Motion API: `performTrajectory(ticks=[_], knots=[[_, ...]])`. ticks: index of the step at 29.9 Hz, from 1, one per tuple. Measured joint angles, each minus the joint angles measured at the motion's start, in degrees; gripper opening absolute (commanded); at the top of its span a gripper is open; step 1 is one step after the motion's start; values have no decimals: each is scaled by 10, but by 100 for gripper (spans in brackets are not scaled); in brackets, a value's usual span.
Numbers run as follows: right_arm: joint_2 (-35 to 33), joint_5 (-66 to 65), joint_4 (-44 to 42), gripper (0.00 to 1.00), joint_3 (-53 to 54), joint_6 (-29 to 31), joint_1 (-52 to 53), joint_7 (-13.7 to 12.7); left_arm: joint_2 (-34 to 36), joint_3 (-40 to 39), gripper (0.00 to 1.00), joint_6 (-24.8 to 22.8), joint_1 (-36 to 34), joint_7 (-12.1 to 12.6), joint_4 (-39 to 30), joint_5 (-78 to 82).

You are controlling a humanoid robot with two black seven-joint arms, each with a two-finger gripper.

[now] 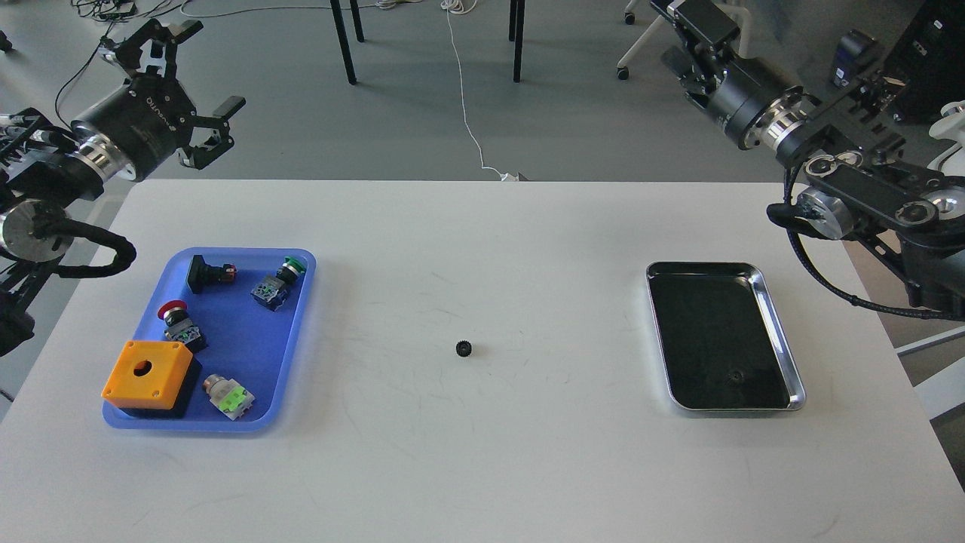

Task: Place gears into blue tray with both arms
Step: 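Reach the left gripper toward the black piece on the table, then grasp the black piece with the left gripper and lift it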

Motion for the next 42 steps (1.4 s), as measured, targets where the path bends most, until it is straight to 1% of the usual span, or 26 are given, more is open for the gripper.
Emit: performTrajectory(ticks=[3,8,10,14,17,20,24,27,29,34,37,39,42], knots=[[-14,34,-1,98,36,12,-37,0,0,-2,97,9,0,-2,-74,87],[-43,104,2,98,95,49,-100,0,-20,-1,97,74,5,-13,-187,278],[-50,149,4,98,122,66,-130,0,-31,4,97,91,11,-16,-225,364],[-69,241,6,98,170,89,-178,0,-59,41,96,100,22,-18,-262,528],[-74,284,7,98,198,117,-214,0,-77,71,94,115,24,-26,-276,648],[-76,295,11,98,222,140,-252,0,-100,108,89,148,24,-31,-278,765],[-77,297,21,98,257,157,-295,0,-119,173,85,203,25,-33,-265,897],[-80,297,25,98,284,166,-314,0,-144,229,81,242,27,-33,-245,951],[-83,297,25,98,296,173,-318,0,-160,255,77,262,32,-33,-226,969],[-91,297,26,98,316,195,-320,0,-185,271,59,278,53,-32,-162,1034],[-92,297,33,98,321,199,-321,0,-201,273,56,280,56,-35,-113,1060],[-92,297,40,98,322,200,-321,0,-210,274,56,286,56,-44,-86,1064],[-92,297,45,98,323,200,-321,0,-213,281,54,299,57,-56,-68,1066]])
